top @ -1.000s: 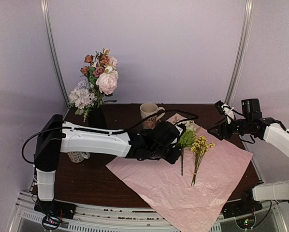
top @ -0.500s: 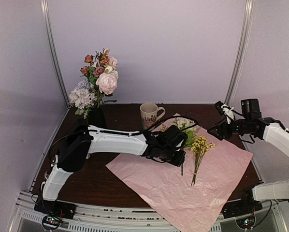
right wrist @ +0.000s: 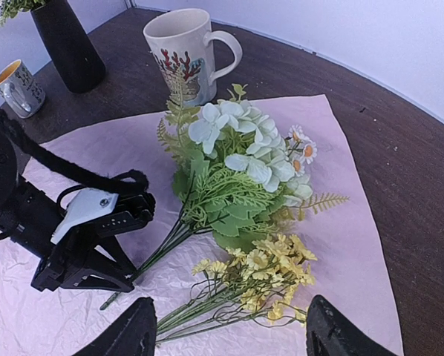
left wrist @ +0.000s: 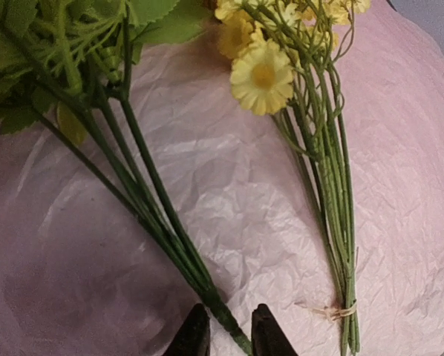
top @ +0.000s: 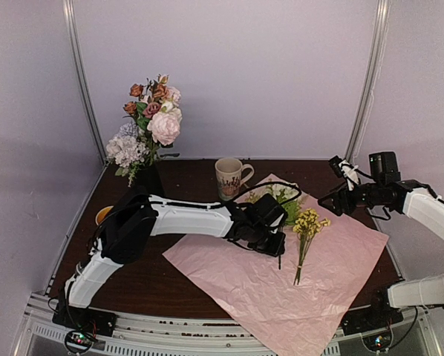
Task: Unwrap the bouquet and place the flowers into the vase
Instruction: Pick up the fake flower from the flattened wrapping paper, then pass from the left arm to the right
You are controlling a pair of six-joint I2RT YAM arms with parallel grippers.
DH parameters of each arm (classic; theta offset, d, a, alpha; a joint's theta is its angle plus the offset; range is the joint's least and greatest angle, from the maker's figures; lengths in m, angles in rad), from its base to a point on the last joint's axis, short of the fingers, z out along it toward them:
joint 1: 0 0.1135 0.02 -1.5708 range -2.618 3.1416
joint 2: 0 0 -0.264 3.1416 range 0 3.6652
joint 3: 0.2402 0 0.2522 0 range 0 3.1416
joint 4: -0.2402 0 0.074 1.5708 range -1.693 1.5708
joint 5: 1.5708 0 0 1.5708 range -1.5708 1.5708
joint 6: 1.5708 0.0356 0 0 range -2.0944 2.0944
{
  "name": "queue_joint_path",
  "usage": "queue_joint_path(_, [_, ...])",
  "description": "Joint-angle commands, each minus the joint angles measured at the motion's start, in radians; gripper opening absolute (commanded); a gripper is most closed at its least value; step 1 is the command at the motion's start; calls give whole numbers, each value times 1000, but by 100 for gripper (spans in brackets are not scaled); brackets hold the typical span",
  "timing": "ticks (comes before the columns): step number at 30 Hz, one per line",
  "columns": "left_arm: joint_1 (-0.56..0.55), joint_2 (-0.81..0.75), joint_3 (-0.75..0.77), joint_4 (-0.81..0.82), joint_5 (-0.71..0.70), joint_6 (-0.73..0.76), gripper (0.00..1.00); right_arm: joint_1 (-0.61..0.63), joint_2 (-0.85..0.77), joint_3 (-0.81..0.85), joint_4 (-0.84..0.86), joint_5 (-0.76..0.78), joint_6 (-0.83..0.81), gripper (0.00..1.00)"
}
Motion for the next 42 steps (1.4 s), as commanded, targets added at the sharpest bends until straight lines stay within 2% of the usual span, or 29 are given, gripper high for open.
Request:
queue_joint_path(1, [11,52,74,4,38,-24,23,-6,-2,9,9,-16,-11,69])
queue_joint_path(10, [31,87,101,25,76,-46,14,-8,-7,8,6,-19,-12,69])
queue_joint_path(16, [39,52,63,70,78,-52,0,-8,-8,9,6,-23,-11,69])
queue_joint_path(24, [69,-206,-258,360,48,-97,0,-8,-13,9,5,-29,-8,69])
queue_joint_path(31, [70,-363,-443,614,55,-59,0,-8,-39,14,0,-56,20,69])
queue_joint_path(36, [70,-455,-529,782,35,-32,0,-4,-77,55,-36,-211,106,67])
queue_joint_path(38, [71,-487,-552,856,21,-15,0,12,-77,87,-79,-300,115,66])
queue_joint_path(42, [73,-521,-555,977,19,14,0,65,-74,155,-150,-370,100,66])
